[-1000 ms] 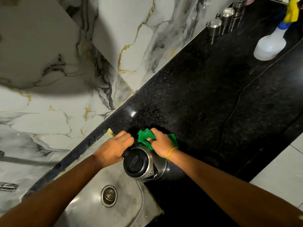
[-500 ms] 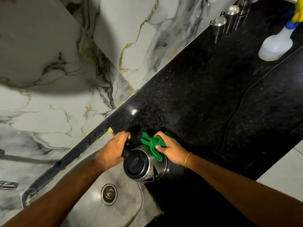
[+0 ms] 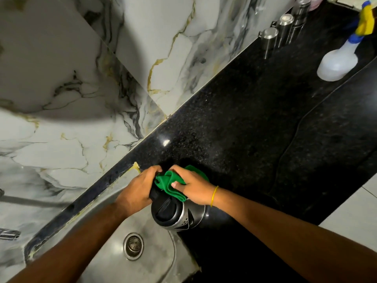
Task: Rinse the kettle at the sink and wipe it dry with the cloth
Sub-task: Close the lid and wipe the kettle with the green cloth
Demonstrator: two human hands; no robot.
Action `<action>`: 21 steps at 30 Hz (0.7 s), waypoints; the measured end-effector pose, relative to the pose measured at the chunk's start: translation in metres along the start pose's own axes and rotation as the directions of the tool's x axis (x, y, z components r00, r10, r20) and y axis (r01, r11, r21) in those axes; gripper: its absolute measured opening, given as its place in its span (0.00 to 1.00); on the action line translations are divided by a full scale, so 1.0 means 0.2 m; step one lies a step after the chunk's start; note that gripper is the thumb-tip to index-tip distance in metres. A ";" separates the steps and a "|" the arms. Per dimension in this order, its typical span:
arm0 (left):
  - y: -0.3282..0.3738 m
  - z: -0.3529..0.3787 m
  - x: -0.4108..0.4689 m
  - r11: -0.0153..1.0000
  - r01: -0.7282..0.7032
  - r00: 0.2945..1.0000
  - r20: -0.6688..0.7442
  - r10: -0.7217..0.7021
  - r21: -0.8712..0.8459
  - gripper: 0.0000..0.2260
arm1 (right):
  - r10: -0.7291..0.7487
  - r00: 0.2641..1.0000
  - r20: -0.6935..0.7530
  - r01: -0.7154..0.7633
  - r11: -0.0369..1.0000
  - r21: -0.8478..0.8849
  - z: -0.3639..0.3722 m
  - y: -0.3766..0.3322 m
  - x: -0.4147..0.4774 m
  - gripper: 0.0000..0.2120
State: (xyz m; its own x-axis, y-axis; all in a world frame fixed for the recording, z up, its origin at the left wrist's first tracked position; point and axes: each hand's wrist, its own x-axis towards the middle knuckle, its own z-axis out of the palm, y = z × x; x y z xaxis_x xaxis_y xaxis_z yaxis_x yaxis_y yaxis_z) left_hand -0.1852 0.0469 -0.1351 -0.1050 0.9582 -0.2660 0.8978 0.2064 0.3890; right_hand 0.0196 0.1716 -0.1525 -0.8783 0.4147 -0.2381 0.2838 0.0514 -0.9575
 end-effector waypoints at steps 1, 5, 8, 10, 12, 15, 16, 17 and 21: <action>0.00 0.00 0.00 1.000 -0.001 1.000 0.004 0.001 0.007 0.33 | -0.035 0.999 -0.007 0.035 0.998 0.052 -0.01 -0.01 -0.04 0.11; 0.02 -0.02 0.01 0.999 -0.001 1.000 0.017 0.001 0.033 0.33 | -0.068 0.992 -0.107 0.100 0.938 0.332 -0.10 0.02 -0.21 0.10; 0.04 -0.06 0.02 0.996 -0.082 0.996 0.023 0.081 0.040 0.17 | -0.018 0.981 -0.196 0.113 0.865 0.489 -0.18 0.06 -0.30 0.10; 0.05 -0.06 0.00 0.997 -0.078 0.997 0.017 0.078 0.015 0.10 | 0.016 0.973 -0.232 0.107 0.854 0.509 -0.22 0.09 -0.32 0.14; 0.07 -0.04 -0.02 1.000 -0.005 1.000 0.029 0.006 -0.024 0.12 | 0.068 0.968 -0.240 0.066 0.858 0.509 -0.26 0.11 -0.31 0.14; 0.08 -0.01 -0.08 0.993 0.108 0.993 0.047 -0.106 -0.049 0.17 | 0.173 0.968 -0.184 -0.062 0.870 0.488 -0.32 0.16 -0.23 0.12; 0.10 0.01 -0.10 0.990 0.126 0.991 0.053 -0.123 -0.055 0.18 | 0.208 0.966 -0.157 -0.117 0.883 0.454 -0.33 0.19 -0.19 0.11; 0.11 0.02 -0.12 0.988 0.139 0.989 0.057 -0.135 -0.073 0.16 | 0.240 0.962 -0.131 -0.166 0.893 0.419 -0.34 0.22 -0.14 0.11; 0.20 0.11 -0.22 0.944 0.247 0.967 -0.001 -0.254 -0.217 0.09 | 0.325 0.942 -0.084 -0.311 0.940 0.140 -0.37 0.32 0.04 0.14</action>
State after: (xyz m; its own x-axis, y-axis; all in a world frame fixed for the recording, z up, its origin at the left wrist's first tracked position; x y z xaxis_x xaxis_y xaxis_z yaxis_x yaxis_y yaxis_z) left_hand -0.1355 0.0079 -0.1262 -0.3296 0.8747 -0.3553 0.7290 0.4749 0.4929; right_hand 0.0587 0.2459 -0.2035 -0.7029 0.4837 -0.5215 0.4864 -0.2080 -0.8486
